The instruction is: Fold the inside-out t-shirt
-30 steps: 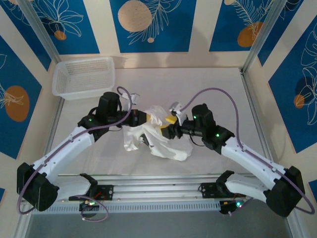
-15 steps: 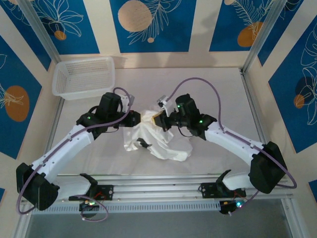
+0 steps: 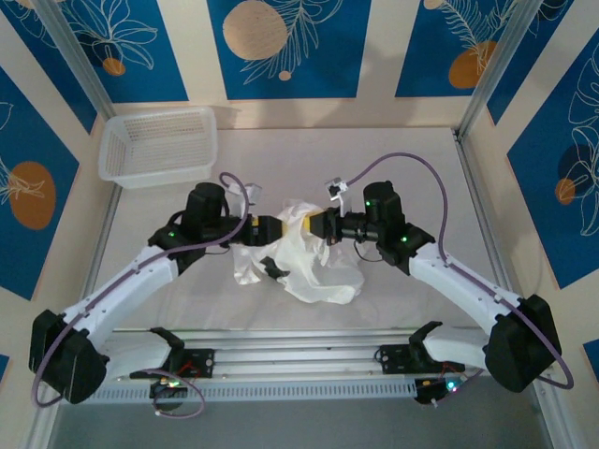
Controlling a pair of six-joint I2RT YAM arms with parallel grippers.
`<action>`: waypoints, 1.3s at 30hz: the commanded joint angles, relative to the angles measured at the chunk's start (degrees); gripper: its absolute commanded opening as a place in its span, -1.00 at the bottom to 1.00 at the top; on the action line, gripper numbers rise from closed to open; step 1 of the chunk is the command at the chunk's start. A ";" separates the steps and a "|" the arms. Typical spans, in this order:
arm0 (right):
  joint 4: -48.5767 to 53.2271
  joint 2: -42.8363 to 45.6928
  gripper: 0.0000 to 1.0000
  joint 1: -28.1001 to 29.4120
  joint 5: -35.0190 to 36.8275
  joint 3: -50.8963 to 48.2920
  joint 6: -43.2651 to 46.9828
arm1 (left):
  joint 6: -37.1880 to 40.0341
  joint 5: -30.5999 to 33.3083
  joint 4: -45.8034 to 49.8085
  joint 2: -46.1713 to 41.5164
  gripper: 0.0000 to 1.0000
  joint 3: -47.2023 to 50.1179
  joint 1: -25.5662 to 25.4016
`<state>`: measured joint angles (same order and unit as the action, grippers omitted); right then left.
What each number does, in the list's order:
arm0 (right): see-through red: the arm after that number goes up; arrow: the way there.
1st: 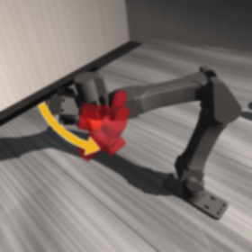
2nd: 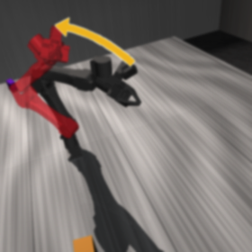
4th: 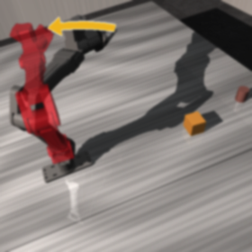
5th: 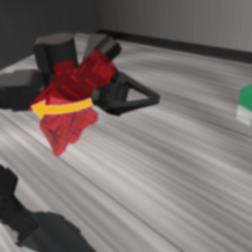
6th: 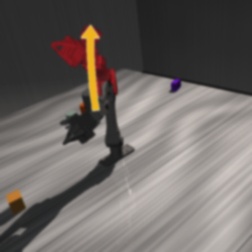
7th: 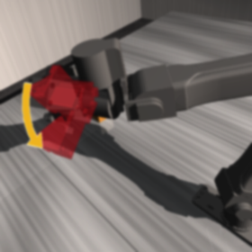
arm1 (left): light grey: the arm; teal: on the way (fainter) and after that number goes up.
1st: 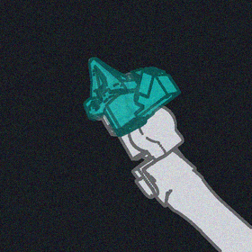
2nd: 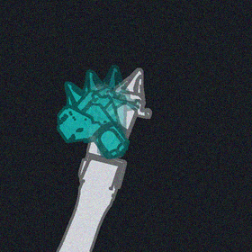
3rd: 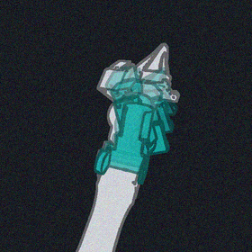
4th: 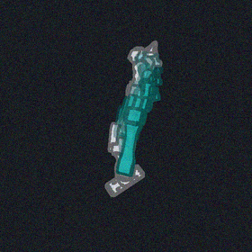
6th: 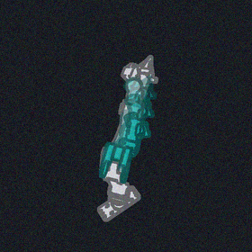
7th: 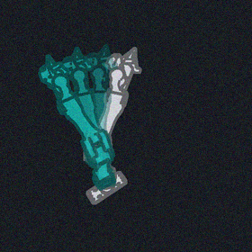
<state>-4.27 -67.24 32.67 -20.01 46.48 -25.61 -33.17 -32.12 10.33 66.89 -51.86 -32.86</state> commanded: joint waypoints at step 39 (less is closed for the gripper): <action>-4.92 3.95 -0.91 -10.46 -16.47 -2.49 -13.09 | 15.81 20.31 13.73 -5.07 0.00 -3.84 0.90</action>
<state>-8.01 -63.09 22.11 -34.00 41.41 -37.76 -25.17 -16.78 20.14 64.34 -51.05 -29.78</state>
